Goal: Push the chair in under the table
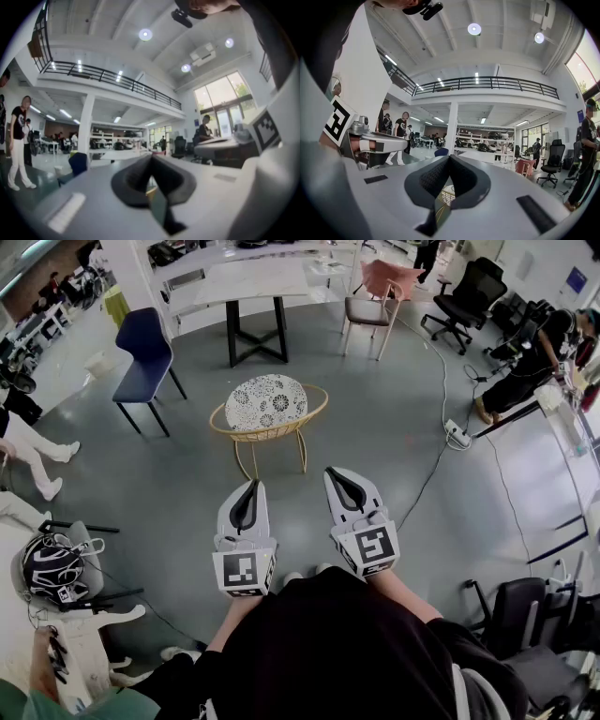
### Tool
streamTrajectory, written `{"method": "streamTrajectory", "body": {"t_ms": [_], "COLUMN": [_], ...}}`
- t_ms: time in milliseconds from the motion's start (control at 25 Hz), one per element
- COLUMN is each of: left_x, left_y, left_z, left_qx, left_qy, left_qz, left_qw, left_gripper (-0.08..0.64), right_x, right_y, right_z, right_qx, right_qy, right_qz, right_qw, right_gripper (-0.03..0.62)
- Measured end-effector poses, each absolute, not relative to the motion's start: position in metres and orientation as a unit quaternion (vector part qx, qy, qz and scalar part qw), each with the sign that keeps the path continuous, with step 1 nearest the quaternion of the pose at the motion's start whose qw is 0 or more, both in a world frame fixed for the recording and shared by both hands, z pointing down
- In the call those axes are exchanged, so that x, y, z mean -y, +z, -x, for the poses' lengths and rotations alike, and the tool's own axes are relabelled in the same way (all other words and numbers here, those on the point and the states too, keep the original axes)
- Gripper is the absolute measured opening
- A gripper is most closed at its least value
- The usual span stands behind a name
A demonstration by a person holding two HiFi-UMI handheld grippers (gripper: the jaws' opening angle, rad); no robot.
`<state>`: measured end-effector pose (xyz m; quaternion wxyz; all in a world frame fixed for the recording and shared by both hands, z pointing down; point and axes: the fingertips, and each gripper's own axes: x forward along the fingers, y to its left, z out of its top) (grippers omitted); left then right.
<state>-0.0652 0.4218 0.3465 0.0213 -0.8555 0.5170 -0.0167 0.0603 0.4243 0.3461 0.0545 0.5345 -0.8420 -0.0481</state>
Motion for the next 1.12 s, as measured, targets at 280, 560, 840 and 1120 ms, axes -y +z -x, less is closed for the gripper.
{"method": "streamTrajectory", "body": {"t_ms": [280,560,840,1120], "left_x": [-0.408,-0.392,-0.333,-0.256], "left_y": [0.352,0.364,0.375,0.381], "left_z": [0.069,0.06,0.05,0.042], "left_qx": [-0.507,-0.496,-0.501,-0.504], "left_qy": [-0.012,-0.006,-0.002,-0.013], "left_qz": [0.862,0.868,0.865,0.863], "left_qw": [0.024,0.02,0.026,0.022], "left_gripper": [0.008,0.008,0.008,0.008], "right_x": [-0.413,-0.398,-0.334,-0.254], "right_y": [0.35,0.363,0.37,0.376], "right_z": [-0.06,-0.079,-0.086,-0.089], "right_qx": [0.834,0.83,0.842,0.858], "right_qy": [-0.046,-0.035,-0.05,-0.058], "right_qz": [-0.548,-0.555,-0.535,-0.506], "right_qw": [0.044,0.045,0.046,0.071], "right_gripper": [0.021,0.021,0.023,0.023]}}
